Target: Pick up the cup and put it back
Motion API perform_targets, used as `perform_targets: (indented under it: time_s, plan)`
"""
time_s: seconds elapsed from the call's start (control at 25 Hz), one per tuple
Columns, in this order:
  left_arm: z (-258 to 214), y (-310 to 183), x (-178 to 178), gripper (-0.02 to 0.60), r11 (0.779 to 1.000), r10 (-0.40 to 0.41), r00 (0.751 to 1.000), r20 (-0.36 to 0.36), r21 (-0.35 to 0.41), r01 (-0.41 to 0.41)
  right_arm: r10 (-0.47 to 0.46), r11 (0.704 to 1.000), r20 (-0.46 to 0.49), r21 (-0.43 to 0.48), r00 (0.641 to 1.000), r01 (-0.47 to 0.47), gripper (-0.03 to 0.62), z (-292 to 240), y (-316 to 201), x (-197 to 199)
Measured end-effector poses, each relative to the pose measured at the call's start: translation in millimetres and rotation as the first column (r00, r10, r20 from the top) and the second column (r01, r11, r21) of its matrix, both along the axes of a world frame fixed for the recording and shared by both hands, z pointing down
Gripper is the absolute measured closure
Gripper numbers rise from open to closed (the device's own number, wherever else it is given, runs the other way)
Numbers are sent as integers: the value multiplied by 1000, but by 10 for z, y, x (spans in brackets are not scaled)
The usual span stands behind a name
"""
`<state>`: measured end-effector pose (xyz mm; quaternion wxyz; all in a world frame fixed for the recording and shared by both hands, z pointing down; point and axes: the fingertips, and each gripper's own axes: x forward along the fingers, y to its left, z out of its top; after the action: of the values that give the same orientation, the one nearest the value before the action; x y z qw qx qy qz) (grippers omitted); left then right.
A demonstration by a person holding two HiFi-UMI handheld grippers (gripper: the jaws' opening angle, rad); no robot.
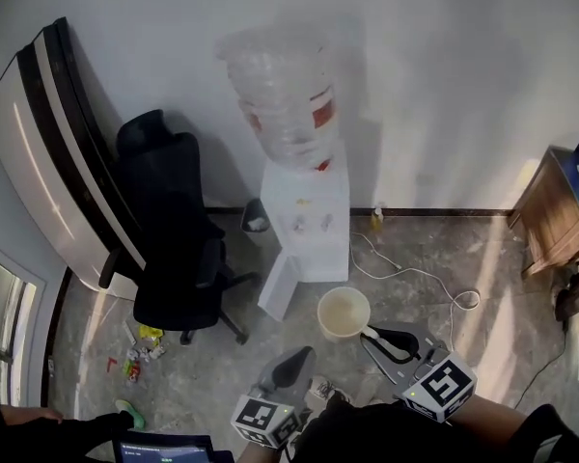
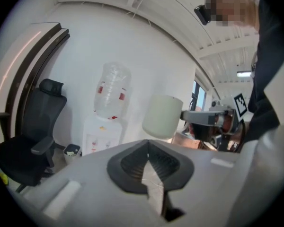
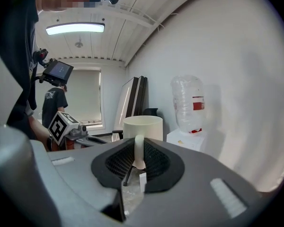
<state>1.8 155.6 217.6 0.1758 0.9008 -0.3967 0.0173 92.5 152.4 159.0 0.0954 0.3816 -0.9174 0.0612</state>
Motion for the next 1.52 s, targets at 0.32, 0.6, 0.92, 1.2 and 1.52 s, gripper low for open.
perform_targets:
  time_s: [0.32, 0.6, 0.92, 1.2, 1.52]
  plan:
    - [-335, 939, 419, 578, 999, -16, 999, 34, 43, 14, -28, 999, 39, -41, 999, 29, 546, 96, 877, 383]
    - [-390, 1301, 325, 578, 999, -34, 999, 42, 28, 33, -39, 998, 50, -44, 998, 41, 546, 154, 1276, 288]
    - [-480, 1353, -94, 578, 994, 36, 998, 54, 106, -41, 51, 999, 50, -4, 997, -51, 546, -36, 1327, -49]
    - [-554, 1425, -424, 578, 987, 107, 994, 37, 115, -110, 104, 994, 44, 8, 994, -105, 546, -98, 1389, -462]
    - [-544, 1509, -610, 578, 987, 126, 991, 49, 97, -131, 116, 993, 40, 9, 992, -116, 546, -97, 1487, -712]
